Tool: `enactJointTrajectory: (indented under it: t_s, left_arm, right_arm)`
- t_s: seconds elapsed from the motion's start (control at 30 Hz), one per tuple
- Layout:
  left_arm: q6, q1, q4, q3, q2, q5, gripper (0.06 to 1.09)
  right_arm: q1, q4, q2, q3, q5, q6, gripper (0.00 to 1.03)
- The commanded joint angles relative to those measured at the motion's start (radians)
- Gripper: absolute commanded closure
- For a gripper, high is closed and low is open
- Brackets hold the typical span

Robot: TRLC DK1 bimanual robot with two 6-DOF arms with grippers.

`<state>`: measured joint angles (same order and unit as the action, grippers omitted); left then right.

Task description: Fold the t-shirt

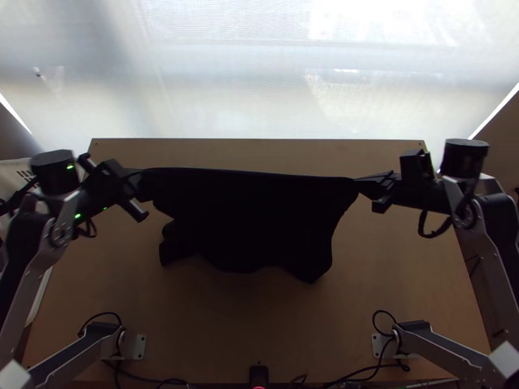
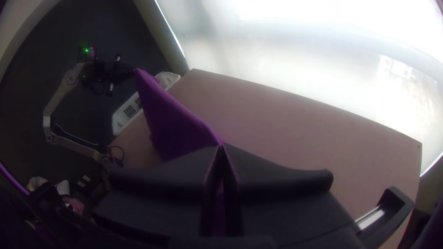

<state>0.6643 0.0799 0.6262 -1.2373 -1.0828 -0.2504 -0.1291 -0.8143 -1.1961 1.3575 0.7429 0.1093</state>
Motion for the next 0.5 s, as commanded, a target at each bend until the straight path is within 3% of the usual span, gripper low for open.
enactJointTrajectory:
  t_s: [0.0, 0.23, 0.47]
  left_arm:
    - [0.029, -0.008, -0.255, 0.116, -0.256, 0.033, 1.05]
    - [0.027, 0.139, -0.307, 0.16, -0.391, 0.06, 1.05]
    - [0.031, 0.241, -0.418, 0.176, -0.539, 0.114, 1.05]
  right_arm:
    - [0.017, 0.175, -0.181, -0.066, -0.02, 0.006, 1.0]
    - [0.006, 0.193, -0.404, -0.093, -0.023, 0.081, 1.0]
    - [-0.01, 0.323, -0.635, -0.1, -0.094, 0.084, 1.0]
